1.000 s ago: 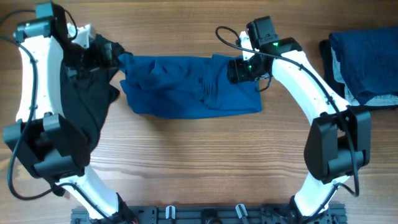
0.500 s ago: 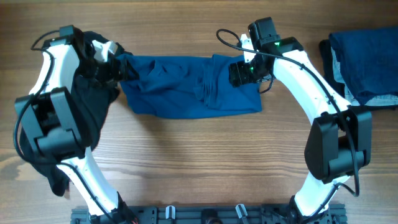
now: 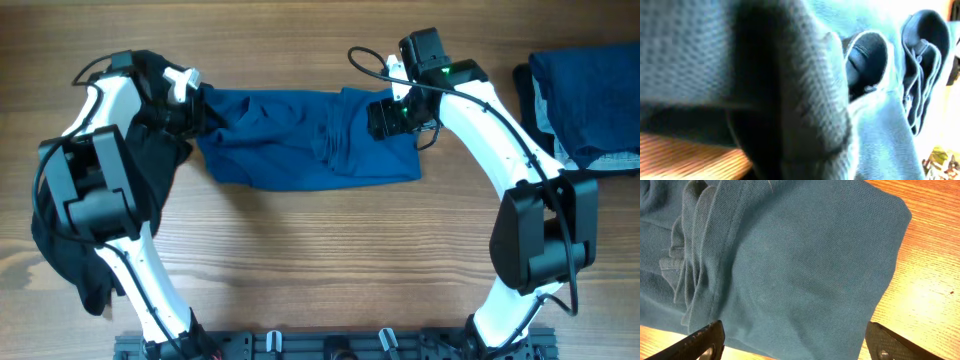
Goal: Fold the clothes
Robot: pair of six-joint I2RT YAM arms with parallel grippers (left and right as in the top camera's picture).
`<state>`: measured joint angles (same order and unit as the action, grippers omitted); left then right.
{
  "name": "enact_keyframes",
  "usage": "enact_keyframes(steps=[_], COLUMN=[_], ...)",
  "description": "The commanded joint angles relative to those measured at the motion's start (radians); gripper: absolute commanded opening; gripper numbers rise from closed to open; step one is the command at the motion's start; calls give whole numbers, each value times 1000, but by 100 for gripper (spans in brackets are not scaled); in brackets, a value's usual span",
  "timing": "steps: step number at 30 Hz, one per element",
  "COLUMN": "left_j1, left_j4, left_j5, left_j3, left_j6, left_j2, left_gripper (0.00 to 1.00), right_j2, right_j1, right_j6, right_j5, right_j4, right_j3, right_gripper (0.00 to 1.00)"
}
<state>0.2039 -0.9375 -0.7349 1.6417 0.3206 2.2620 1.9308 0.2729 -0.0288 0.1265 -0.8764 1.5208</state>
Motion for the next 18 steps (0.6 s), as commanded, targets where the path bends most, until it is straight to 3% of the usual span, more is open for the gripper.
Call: enact_keyframes(steps=[1,9,18], left_j1=[-27,16,-110], left_j4=[1,-110,-97], left_j5=[-39,-27,164], left_j3=[-6,-5,-5], left_j6=[-11,-45,-194], left_j2=[16,-133,-398], left_gripper=[4,4,4], right_j2=[-31,-31,-31], right_j1=[-4,-4,-45], right_j6=[3,3,-32], right_j5=[4,4,62], right_j4=[-5,-6,-15], right_j3=[21,21,21], right_gripper=[90,91,89])
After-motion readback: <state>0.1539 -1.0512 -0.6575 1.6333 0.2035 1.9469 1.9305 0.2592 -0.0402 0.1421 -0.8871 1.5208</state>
